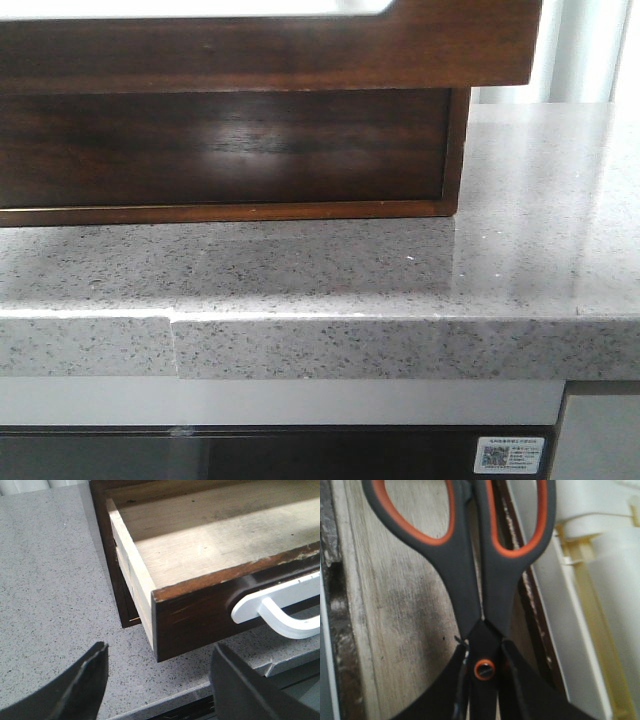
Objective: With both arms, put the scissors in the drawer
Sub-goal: 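Lower the scissors into the drawer and open the right gripper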
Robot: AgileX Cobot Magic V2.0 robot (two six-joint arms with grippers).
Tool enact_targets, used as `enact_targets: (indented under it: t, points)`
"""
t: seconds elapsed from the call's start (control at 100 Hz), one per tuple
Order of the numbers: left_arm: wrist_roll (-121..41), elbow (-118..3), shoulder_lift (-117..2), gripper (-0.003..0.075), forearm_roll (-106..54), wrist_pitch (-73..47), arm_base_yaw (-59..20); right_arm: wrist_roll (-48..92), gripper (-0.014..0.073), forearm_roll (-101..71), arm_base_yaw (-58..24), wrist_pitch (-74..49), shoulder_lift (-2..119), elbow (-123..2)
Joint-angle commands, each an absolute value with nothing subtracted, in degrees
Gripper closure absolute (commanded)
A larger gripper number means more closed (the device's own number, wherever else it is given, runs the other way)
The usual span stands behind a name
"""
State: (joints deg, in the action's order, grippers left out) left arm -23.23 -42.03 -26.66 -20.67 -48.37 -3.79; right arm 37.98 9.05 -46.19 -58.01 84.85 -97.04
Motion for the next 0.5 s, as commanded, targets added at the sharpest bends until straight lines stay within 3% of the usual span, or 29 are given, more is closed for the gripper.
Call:
enact_targets:
  t: [0.0, 0.49]
  points:
    - [-22.64, -43.98, -27.26, 0.0300, -21.88, -44.08, -4.18, 34.90, 0.0551, 18.33, -48.09, -55.73, 86.10, -99.62]
    - [-22.64, -43.98, -27.26, 0.0300, -21.88, -44.18, -4.18, 36.14, 0.0550, 18.76, -48.11, -67.79, 92.35, -106.28]
